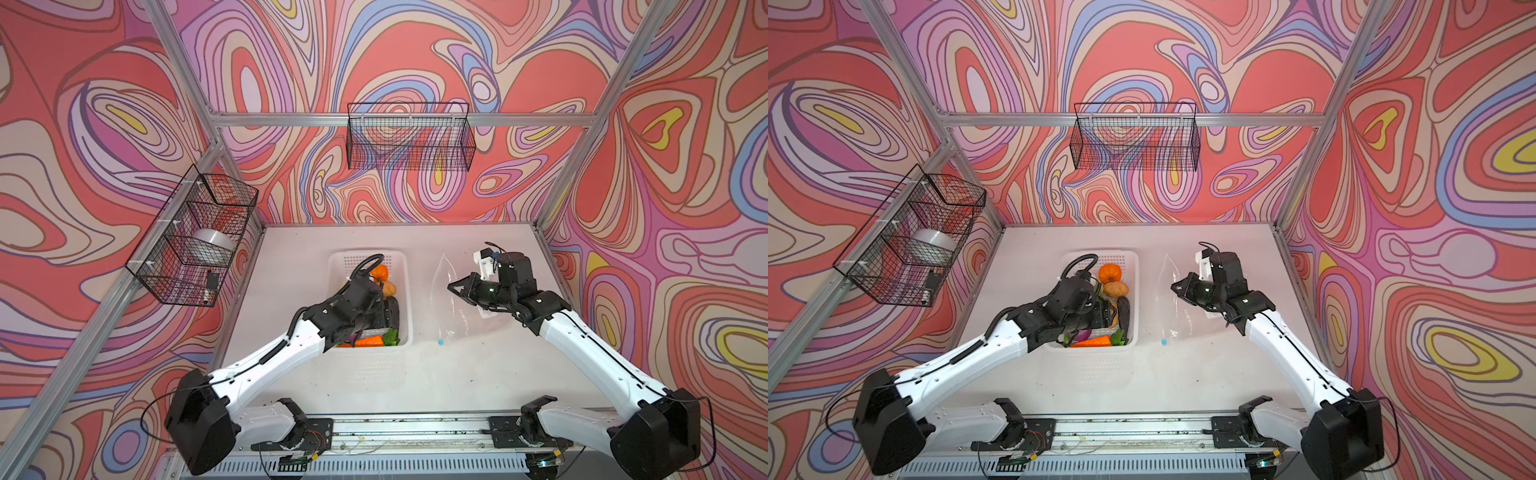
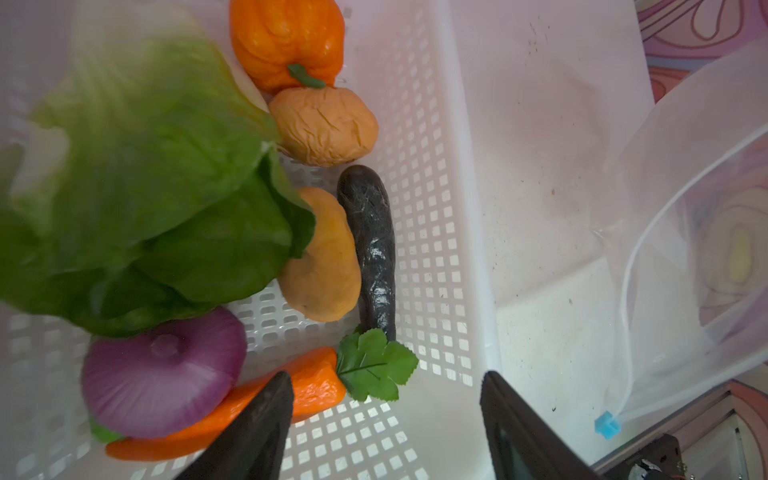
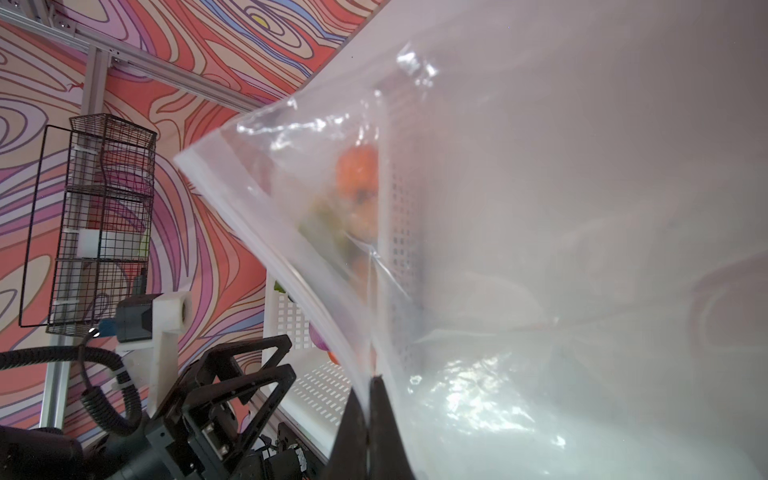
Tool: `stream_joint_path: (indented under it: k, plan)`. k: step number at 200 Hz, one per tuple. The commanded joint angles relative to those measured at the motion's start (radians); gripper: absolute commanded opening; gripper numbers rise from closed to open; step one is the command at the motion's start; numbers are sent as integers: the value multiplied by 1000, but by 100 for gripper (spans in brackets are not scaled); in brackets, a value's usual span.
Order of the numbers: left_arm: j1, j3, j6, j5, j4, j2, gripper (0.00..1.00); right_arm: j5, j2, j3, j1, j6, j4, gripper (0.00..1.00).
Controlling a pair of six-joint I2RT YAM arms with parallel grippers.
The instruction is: Place the food in the zip-top bag and seal the zipper
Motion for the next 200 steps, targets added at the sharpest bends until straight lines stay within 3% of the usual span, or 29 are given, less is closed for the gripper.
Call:
stream_joint_path:
  k: [1, 32, 88, 177, 200]
  plan:
    - [-40, 76, -29, -43, 56, 92, 75, 33, -22, -19, 3, -5, -2, 0]
    - [-58, 117, -35, -81, 72, 203, 75, 51, -30, -27, 4, -12, -16, 0]
    - [-52, 159, 16, -307, -6, 327, 77, 61, -29, -13, 4, -24, -35, 0]
    - [11, 161, 26, -308, -46, 389, 77, 68, -30, -10, 3, -29, -43, 0]
    - [11, 172, 31, -284, -45, 422, 72, 69, -29, -11, 4, -29, -43, 0]
